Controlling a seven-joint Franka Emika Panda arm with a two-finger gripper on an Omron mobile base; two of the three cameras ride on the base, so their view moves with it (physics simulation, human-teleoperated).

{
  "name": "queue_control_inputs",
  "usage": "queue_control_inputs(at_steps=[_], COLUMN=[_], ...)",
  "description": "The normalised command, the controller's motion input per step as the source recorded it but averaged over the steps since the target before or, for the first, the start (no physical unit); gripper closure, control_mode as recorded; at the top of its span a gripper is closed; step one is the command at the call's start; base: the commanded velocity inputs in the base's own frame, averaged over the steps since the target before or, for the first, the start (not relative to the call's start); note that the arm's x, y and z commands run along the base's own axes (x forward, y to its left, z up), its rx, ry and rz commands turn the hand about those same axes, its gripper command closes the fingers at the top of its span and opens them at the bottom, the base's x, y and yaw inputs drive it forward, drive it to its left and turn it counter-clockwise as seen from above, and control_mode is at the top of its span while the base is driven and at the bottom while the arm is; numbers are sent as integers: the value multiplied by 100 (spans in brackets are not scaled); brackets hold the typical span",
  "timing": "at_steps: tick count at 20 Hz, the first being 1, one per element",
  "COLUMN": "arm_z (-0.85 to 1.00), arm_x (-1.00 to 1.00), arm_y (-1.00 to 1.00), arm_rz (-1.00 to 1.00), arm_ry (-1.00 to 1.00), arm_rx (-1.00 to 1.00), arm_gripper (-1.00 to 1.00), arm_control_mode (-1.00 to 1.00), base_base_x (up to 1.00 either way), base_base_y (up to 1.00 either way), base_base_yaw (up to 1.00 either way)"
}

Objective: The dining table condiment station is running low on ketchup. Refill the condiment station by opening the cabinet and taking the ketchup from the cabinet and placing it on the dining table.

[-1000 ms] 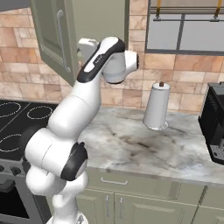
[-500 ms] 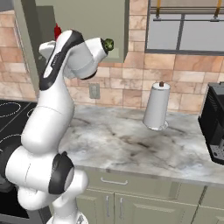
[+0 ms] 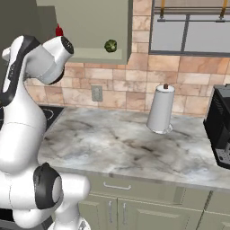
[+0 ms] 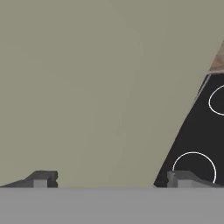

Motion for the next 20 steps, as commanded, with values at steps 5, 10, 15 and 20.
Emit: queue_control_inputs(at_steps=[5,10,15,20], arm_z=[0,-1,7,0], arm_x=[1,1,11,27], arm_y=[18,-13,-67,-62], arm_rz=[-1,-1,0,0], arm_ry=[1,-4,-27,-35], arm_rx=[-7,-12,-16,-15], arm_gripper=[-100,-100,-100,-100], arm_control_mode=[-100,-100,-100,-100], base_base_x=[0,0,0,0], base_base_y=[0,0,0,0], base_base_yaw=[0,0,0,0])
